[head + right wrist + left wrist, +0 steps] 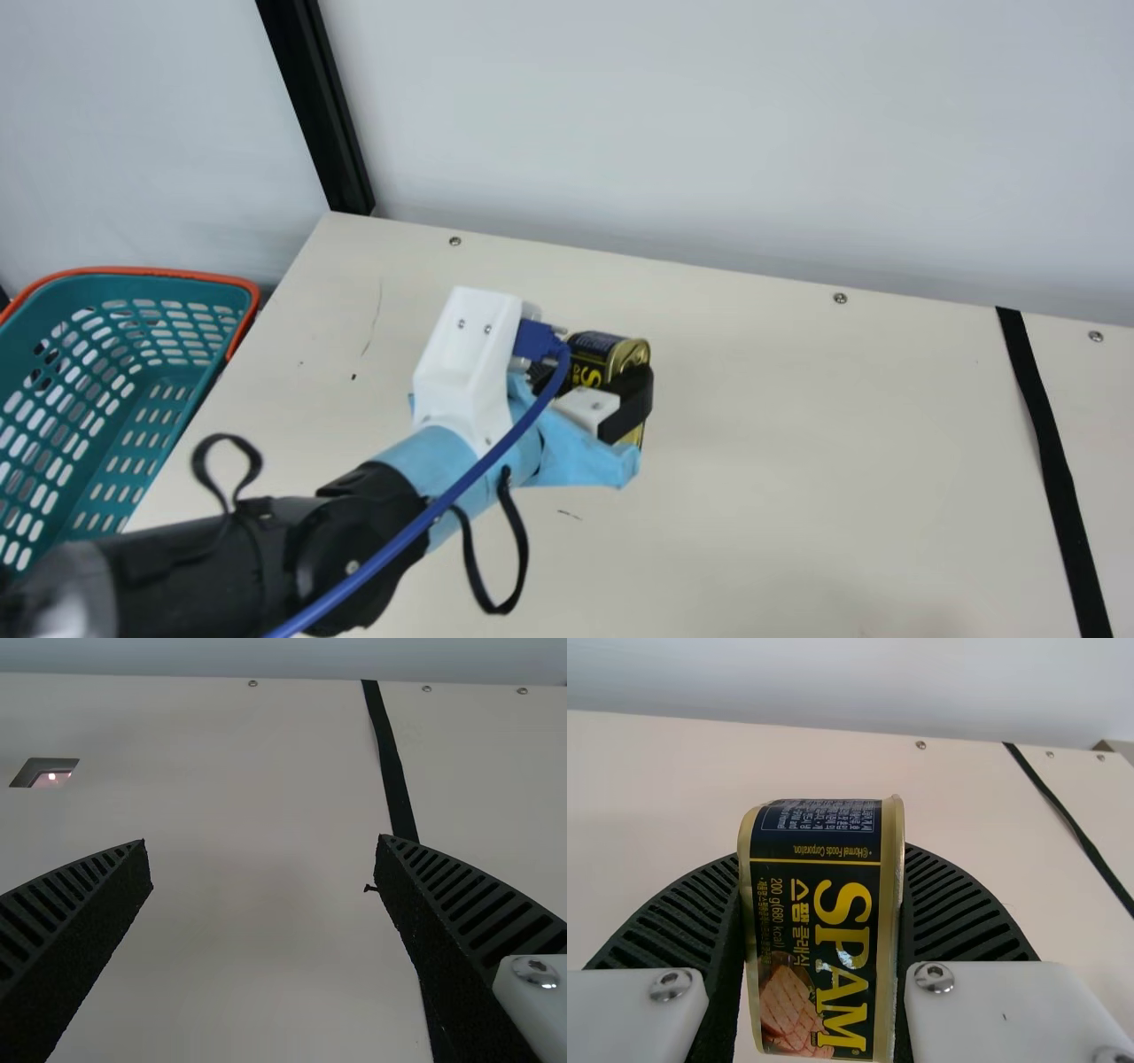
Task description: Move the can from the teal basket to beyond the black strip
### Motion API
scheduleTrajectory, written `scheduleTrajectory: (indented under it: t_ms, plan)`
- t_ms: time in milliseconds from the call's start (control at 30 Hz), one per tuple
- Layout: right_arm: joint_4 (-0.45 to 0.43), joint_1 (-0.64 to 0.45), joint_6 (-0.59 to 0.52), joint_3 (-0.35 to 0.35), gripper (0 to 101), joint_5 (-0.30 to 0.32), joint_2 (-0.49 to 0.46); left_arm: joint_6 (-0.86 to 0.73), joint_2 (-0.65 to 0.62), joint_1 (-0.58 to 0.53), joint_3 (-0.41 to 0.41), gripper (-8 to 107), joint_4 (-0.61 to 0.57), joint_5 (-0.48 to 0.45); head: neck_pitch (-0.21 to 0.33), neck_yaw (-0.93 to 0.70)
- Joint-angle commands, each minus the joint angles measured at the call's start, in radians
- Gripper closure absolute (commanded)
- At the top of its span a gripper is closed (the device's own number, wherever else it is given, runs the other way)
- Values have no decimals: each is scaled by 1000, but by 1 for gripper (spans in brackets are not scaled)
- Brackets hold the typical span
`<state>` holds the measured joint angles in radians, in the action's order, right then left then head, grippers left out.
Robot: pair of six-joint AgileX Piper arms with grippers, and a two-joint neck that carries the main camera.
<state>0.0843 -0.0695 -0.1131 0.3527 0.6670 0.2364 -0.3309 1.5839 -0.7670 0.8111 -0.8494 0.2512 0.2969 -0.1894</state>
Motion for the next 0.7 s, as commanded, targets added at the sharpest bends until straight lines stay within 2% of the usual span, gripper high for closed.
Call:
scheduleTrajectory:
  t_ms: [0,33,133,300,533,667]
  plan:
    - [0,0,0,0,0,0,0,-53,-34,28,-21,89,-50,-73,3,9]
    - [0,0,0,0,0,0,0,-19,-15,10,-9,89,-13,-21,3,9]
    - [0,0,0,0,0,0,0,-51,-33,28,-20,89,-49,-65,3,9]
    - [0,0,0,0,0,0,0,-45,-30,29,-24,89,-22,-66,3,9]
    - [0,0,0,0,0,0,0,-183,-31,48,-27,89,105,-55,3,9]
    - [0,0,0,0,0,0,0,-286,-50,54,-5,89,181,-99,3,9]
